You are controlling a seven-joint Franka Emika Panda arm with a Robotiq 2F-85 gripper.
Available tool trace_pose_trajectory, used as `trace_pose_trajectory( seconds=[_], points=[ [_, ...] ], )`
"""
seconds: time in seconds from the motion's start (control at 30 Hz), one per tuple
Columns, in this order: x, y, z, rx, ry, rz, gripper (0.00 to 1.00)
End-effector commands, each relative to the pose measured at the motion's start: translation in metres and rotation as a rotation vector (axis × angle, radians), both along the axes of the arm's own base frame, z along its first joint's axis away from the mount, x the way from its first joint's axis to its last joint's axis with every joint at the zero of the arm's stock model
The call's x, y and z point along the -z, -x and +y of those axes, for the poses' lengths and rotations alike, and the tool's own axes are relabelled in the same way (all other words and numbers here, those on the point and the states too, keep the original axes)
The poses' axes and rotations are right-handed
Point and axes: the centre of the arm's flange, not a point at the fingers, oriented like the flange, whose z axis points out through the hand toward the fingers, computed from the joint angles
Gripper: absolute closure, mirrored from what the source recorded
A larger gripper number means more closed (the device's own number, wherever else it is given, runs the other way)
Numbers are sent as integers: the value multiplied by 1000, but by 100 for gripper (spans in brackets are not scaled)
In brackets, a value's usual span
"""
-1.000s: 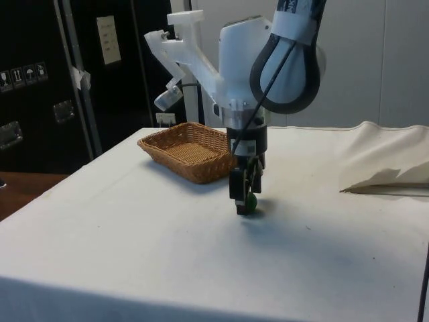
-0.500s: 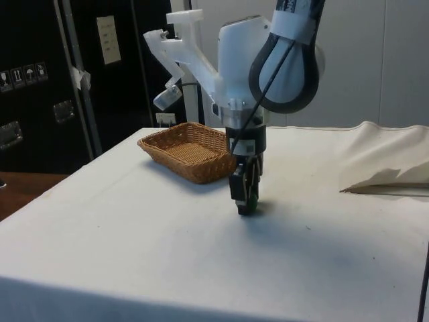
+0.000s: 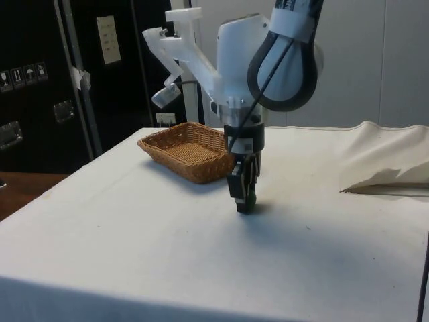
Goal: Pick up the ball and place it into the basket.
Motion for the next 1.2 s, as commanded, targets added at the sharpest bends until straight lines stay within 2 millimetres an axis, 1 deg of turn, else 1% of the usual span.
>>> trace_pose_trajectory(
  seconds=[0.0,0.07,0.1,0.13,0.27,0.3,0.4,0.43,0.5,0.73,0.77,0.9,1.0,1.03,1.17],
  points=[
    [-6,0,-2,3,-3,3,98],
    [-13,-1,-3,4,-9,-1,98],
    [-10,-2,0,3,-12,-6,98],
    [-16,-1,-3,4,-11,-1,98],
    [-27,-3,-3,5,-23,-6,98],
    [-32,-3,-3,4,-29,-7,98],
    [-42,-4,-3,3,-39,-11,98],
    [-44,-5,1,2,-51,-16,98],
    [-47,-5,-3,3,-44,-12,98],
    [-76,-9,-2,-13,-70,-22,98],
    [-75,-8,1,-12,-81,-28,98],
    [-93,-14,-2,-29,-81,-27,98],
    [-102,-17,-2,-38,-84,-29,98],
    [-101,-16,-1,-35,-92,-34,98],
    [-114,-24,-4,-47,-86,-33,98]
  ],
)
